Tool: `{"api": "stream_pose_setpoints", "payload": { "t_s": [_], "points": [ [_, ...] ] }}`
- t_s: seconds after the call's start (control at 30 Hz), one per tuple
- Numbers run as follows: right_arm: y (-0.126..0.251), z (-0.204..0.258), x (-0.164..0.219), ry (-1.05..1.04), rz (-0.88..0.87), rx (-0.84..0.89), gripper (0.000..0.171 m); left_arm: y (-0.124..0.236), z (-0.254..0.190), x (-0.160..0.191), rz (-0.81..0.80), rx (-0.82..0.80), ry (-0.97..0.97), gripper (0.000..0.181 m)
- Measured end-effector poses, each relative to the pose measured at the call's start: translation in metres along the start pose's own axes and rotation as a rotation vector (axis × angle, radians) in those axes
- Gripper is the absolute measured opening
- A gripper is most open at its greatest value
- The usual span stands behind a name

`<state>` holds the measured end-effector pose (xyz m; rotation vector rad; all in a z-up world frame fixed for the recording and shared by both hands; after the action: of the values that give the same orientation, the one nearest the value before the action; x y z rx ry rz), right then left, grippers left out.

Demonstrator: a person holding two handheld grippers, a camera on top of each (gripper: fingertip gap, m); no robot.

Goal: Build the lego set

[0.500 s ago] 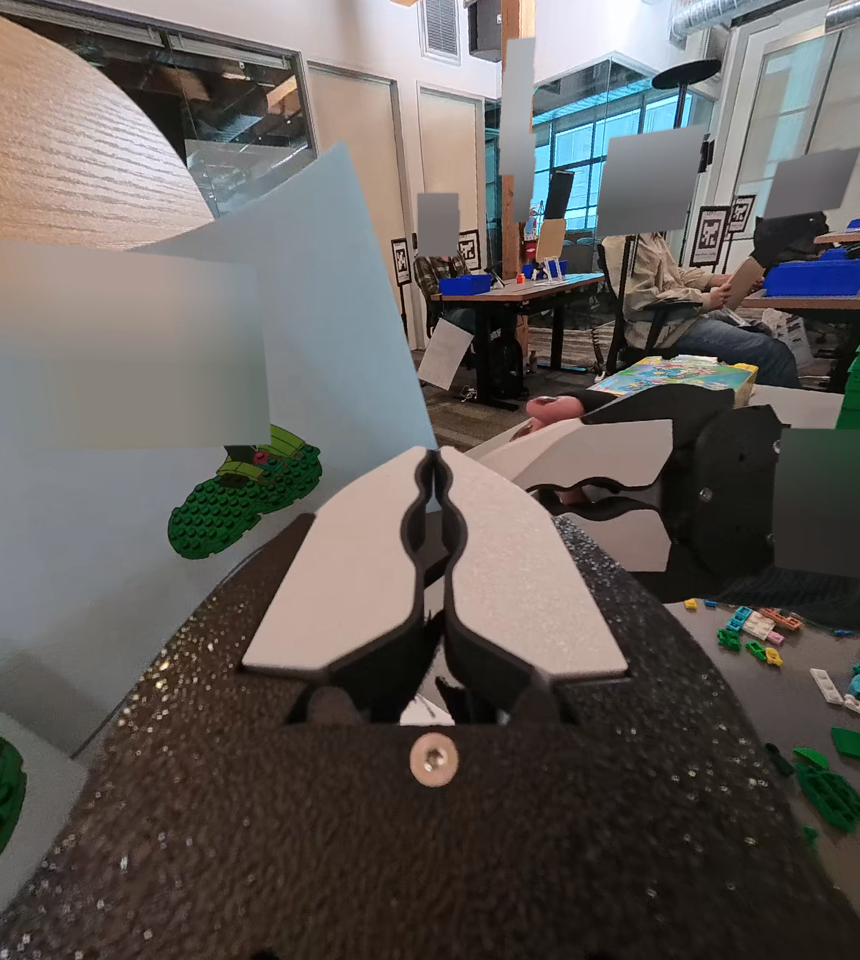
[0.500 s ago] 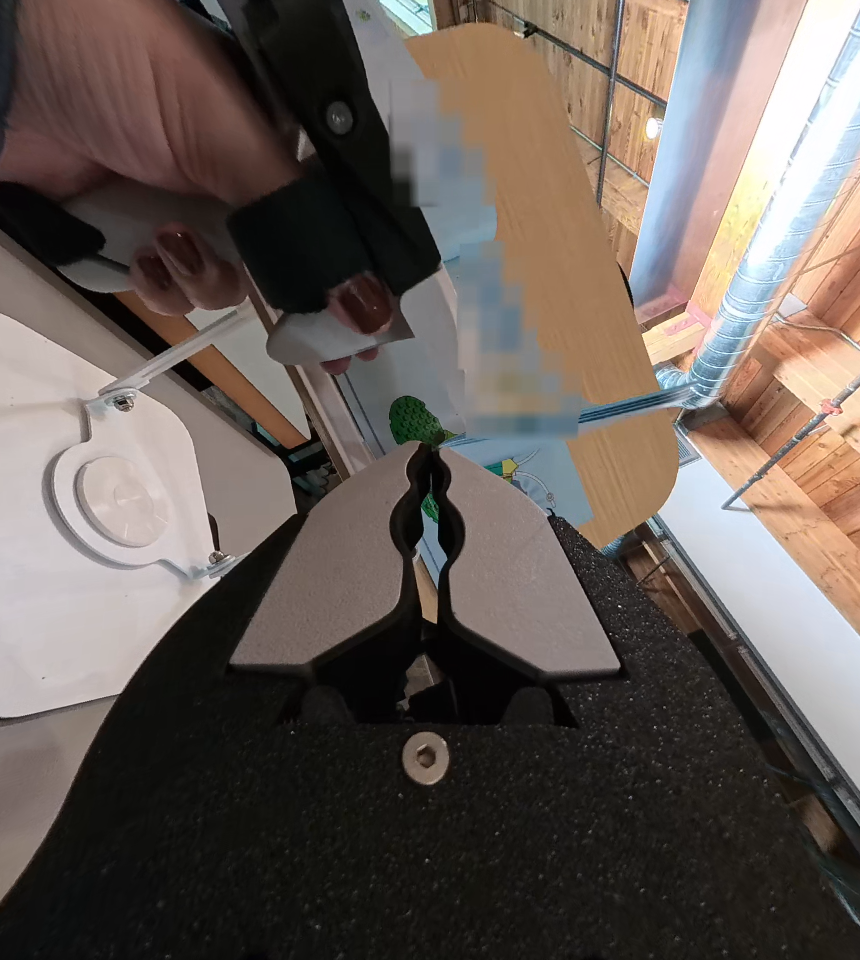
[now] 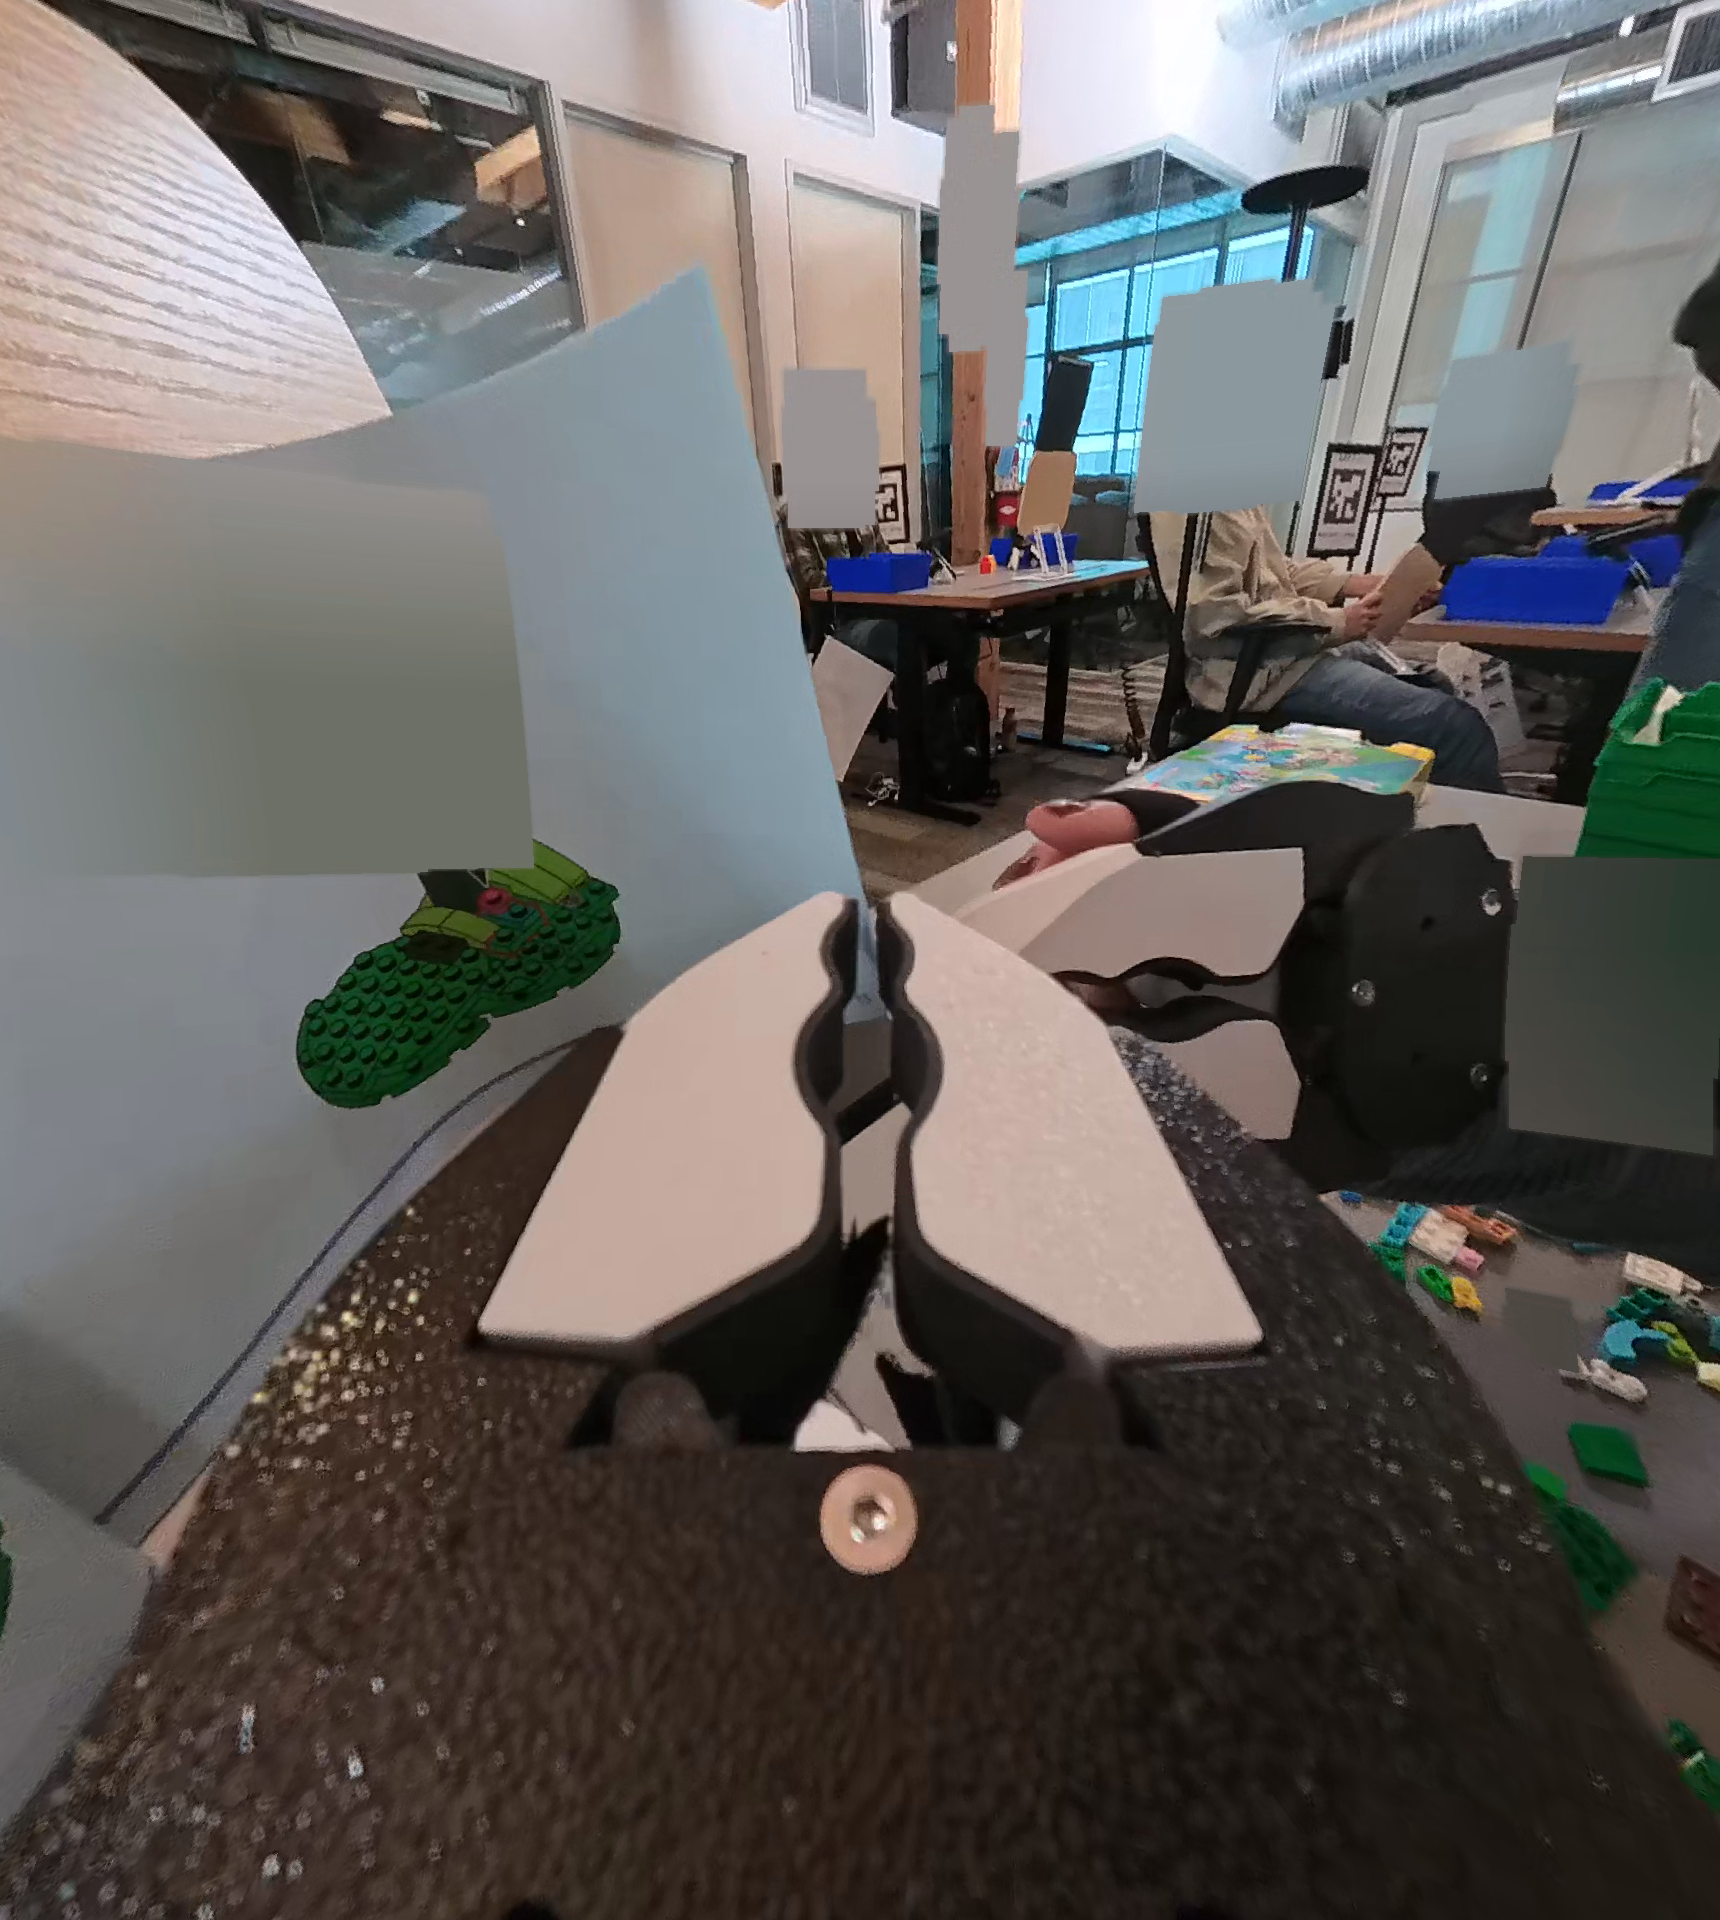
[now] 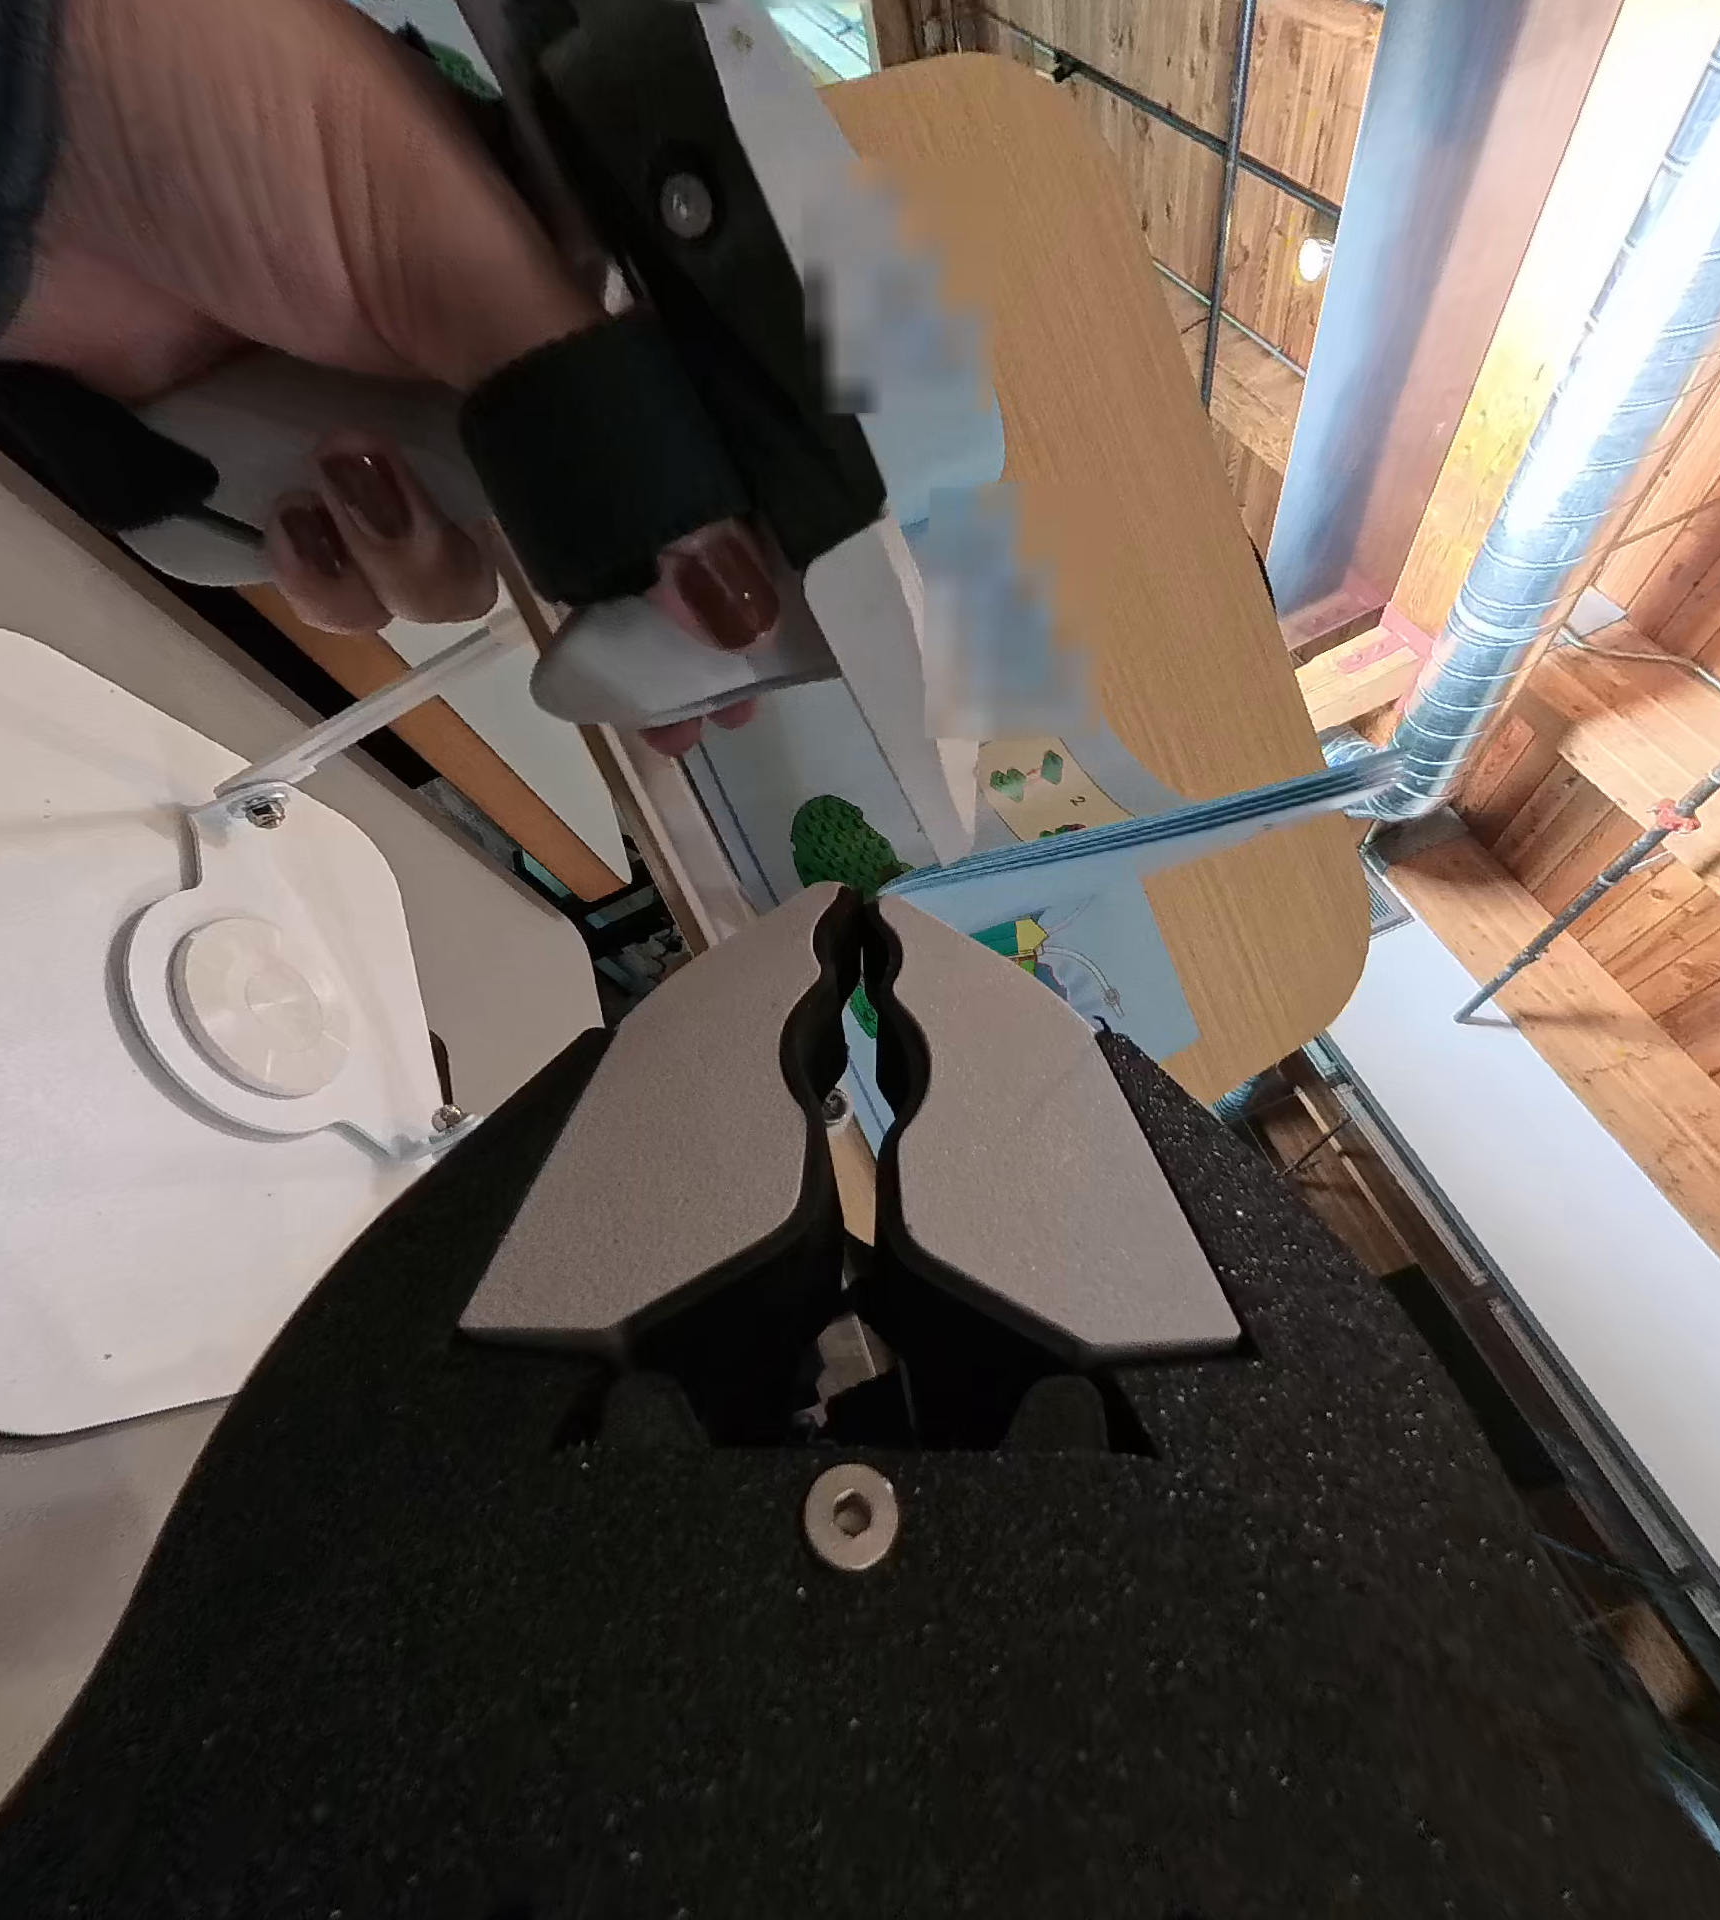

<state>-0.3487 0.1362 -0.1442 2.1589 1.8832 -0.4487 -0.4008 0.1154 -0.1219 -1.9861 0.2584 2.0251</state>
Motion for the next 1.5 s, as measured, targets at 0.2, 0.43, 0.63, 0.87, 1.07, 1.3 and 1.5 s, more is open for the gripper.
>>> {"api": "stream_pose_setpoints", "payload": {
  "t_s": [0.2, 0.43, 0.63, 0.87, 1.07, 1.3, 1.5],
  "points": [
    [-0.0006, 0.0033, 0.0001, 0.001, 0.000, -0.009, 0.000, -0.0007, -0.0003, 0.0038, 0.024, 0.016, -0.004, 0.000],
    [0.0011, 0.0032, -0.0004, 0.005, -0.008, 0.009, 0.000, 0.0043, 0.0004, 0.0035, 0.004, 0.065, -0.003, 0.000],
    [0.0047, 0.0017, 0.0039, -0.028, -0.015, 0.038, 0.000, 0.0087, 0.0055, 0.0020, -0.014, 0.081, 0.050, 0.000],
    [0.0040, 0.0059, 0.0022, -0.016, -0.019, 0.014, 0.000, 0.0054, 0.0061, 0.0017, -0.003, 0.032, 0.042, 0.000],
    [0.0024, 0.0082, 0.0001, -0.006, -0.022, 0.005, 0.000, 0.0031, 0.0011, 0.0044, 0.022, 0.068, 0.037, 0.013],
    [0.0017, 0.0097, -0.0001, -0.002, -0.023, -0.003, 0.000, 0.0046, 0.0010, 0.0047, 0.017, 0.086, 0.042, 0.006],
    [0.0011, 0.0104, -0.0007, 0.002, -0.024, -0.008, 0.000, 0.0042, 0.0000, 0.0055, 0.027, 0.091, 0.035, 0.005]
  ]
}}
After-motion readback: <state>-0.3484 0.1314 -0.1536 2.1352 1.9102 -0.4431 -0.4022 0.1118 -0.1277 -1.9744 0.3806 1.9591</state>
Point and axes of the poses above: each gripper's, where its closed fingertips meet, y back along the fingers, x out of its underside, z = x × y across the jaws, the point moved 4 cm from there along y, back along the fingers, and after that the axes turned 10 degrees about -x, right-handed, at the moved point
